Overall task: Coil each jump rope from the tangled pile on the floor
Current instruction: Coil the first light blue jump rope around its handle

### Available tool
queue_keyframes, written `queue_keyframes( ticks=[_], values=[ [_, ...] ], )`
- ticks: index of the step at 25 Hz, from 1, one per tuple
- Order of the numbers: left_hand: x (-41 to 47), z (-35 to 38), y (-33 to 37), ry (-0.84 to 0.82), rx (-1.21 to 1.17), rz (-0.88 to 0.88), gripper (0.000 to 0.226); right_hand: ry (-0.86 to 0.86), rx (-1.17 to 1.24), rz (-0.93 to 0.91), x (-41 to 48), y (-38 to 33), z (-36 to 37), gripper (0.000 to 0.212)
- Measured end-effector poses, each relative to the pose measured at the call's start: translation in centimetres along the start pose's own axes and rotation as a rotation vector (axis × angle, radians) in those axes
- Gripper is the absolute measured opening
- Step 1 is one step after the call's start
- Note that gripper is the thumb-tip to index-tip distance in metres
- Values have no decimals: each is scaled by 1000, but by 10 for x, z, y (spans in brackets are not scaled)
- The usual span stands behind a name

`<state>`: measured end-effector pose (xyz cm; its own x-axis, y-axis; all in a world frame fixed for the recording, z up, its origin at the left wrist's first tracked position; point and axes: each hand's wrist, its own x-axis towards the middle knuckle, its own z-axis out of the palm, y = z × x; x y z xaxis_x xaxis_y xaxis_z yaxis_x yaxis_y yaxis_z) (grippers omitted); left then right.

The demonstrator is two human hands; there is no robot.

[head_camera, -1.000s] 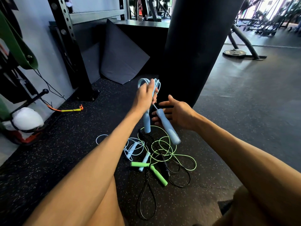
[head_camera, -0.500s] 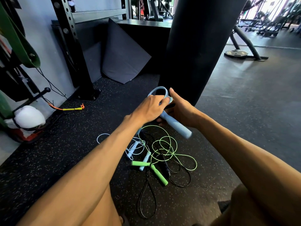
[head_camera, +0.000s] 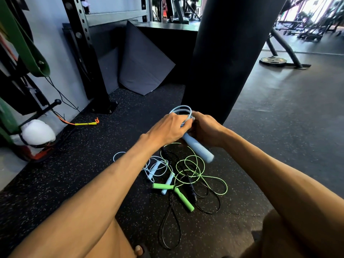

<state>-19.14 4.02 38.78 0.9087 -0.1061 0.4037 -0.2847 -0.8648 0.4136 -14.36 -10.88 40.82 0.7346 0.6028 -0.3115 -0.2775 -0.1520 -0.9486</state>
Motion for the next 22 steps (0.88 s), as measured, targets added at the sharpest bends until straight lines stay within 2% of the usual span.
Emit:
queue_keyframes(
  ticks=[3, 7, 15, 19, 21, 22],
  values=[
    [-2, -7, 0, -17, 10, -24, 40, -23, 11, 15, 3, 0, 5, 72],
    [-11, -8, -3, -13, 22, 54, 34, 43, 22, -7, 5, 2, 13, 51],
    [-23, 0, -21, 238, -11, 189, 23, 77, 10, -80, 13, -5, 27, 32],
    [-23, -9, -34, 430, -62, 109, 22, 79, 20, -103, 30, -1, 34, 33],
    [-20, -10, -57, 517, -128, -54, 23, 61, 13, -100, 41, 2, 42, 33],
    [-20, -12, -71, 518, -225, -201, 28, 49, -9, -110, 47, 4, 47, 34]
  ],
)
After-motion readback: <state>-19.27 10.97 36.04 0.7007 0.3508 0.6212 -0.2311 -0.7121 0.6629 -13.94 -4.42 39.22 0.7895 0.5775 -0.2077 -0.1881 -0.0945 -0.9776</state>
